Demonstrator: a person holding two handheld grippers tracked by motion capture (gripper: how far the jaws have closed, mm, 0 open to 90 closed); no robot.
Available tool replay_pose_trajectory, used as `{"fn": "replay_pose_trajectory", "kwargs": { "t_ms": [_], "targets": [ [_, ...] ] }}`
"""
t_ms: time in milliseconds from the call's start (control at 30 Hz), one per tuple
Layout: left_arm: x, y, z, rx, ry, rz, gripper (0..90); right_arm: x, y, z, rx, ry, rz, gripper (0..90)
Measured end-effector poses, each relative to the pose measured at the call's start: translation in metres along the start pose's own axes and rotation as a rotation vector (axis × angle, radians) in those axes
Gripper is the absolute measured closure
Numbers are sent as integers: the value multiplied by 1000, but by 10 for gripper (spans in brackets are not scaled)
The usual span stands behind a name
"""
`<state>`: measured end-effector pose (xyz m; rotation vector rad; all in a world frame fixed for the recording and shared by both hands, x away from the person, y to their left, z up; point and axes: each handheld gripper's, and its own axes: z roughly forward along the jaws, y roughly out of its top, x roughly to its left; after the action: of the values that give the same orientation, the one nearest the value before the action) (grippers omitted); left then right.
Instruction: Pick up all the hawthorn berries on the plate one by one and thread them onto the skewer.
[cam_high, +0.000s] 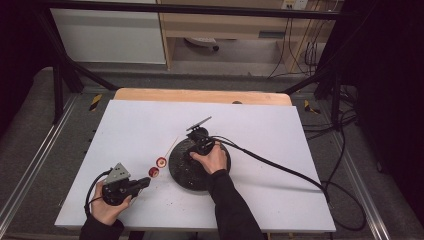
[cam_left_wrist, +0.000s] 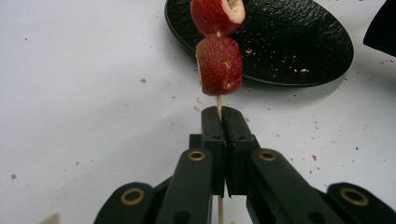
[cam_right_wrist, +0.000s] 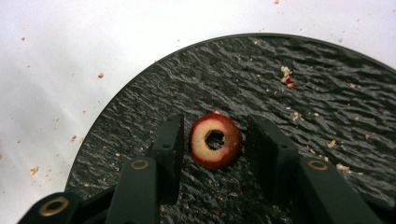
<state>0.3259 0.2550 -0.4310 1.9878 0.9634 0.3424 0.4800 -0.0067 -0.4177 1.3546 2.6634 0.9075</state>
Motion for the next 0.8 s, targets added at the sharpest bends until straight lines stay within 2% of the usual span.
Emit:
{"fn": "replay_pose_trajectory", "kwargs": {
  "t_ms": [500,800],
  "targets": [
    [0,0,0,-1,1,0,882,-2,1,3,20,7,22,620],
    [-1,0,0,-2,2,2,881,1,0,-6,5,18,4,624]
  ]
}}
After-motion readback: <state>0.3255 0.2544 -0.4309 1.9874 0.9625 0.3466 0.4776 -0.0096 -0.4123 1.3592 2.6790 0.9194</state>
